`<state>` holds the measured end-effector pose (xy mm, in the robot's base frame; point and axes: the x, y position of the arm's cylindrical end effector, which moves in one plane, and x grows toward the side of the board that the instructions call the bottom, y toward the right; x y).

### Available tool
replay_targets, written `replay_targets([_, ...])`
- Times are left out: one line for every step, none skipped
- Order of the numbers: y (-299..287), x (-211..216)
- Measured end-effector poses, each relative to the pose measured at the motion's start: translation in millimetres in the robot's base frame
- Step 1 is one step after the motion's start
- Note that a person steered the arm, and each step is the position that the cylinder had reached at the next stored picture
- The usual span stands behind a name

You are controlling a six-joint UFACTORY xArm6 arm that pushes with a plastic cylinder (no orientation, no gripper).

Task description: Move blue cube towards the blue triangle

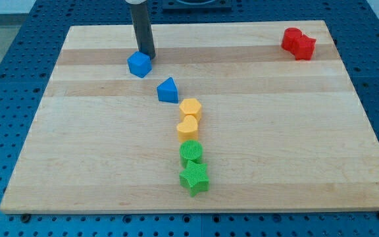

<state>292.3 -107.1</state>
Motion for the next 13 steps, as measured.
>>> replay_targets([-5.1,-38.5])
replay_targets([-22.7,-56.4])
replay_targets([-49.3,-41.0])
replay_targets([-62.7,-0.4])
replay_targets([-62.7,0.9])
replay_targets([-62.7,5.6])
replay_targets([-61.6,26.0])
replay_targets([-51.3,26.3])
replay_targets([-35.8,26.3])
replay_targets([-33.7,26.3])
replay_targets([-33.7,27.4])
replay_targets([-33.7,45.5])
replay_targets([-33.7,49.5])
